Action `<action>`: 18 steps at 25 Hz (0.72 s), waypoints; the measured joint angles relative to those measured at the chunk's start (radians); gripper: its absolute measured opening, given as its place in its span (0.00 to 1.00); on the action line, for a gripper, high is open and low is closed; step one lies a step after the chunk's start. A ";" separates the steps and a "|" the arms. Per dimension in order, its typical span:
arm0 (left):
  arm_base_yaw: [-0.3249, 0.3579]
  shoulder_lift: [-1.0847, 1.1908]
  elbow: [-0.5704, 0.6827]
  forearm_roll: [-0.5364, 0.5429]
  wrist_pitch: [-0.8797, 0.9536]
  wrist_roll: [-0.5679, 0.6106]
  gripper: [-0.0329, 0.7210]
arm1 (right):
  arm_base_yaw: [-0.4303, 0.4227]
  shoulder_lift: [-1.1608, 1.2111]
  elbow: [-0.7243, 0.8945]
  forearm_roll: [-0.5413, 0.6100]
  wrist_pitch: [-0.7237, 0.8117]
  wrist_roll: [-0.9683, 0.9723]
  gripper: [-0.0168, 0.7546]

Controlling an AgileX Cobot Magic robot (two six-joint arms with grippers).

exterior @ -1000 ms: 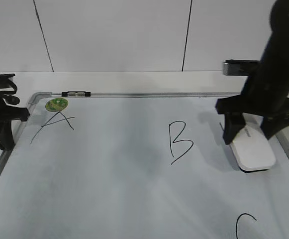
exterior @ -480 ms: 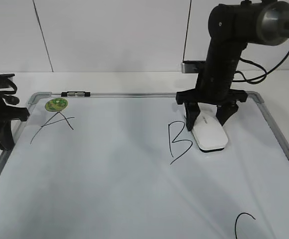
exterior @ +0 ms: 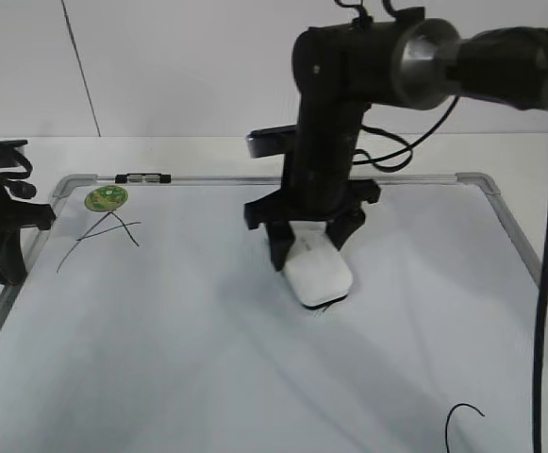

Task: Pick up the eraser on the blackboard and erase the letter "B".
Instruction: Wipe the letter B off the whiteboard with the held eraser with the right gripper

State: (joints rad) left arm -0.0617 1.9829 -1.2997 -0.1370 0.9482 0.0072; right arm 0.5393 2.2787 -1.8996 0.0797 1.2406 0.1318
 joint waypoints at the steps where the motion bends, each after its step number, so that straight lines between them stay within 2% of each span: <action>1: 0.000 0.000 0.000 0.000 0.000 0.000 0.07 | 0.023 0.001 0.000 0.007 -0.002 0.000 0.71; 4: 0.000 0.000 0.000 0.000 0.000 0.000 0.07 | 0.071 0.001 0.000 0.033 -0.006 0.000 0.71; 10: 0.000 0.000 0.000 0.000 0.000 0.000 0.07 | 0.072 0.001 0.000 0.025 -0.008 0.003 0.71; 15: 0.000 0.000 0.000 -0.002 -0.002 0.000 0.07 | 0.028 0.001 0.000 0.019 -0.008 0.017 0.71; 18: 0.000 0.000 0.000 -0.004 -0.004 0.002 0.07 | -0.049 0.001 0.000 0.013 -0.008 0.023 0.71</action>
State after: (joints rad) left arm -0.0617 1.9829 -1.2997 -0.1407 0.9445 0.0090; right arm 0.4903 2.2801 -1.8997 0.0926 1.2326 0.1544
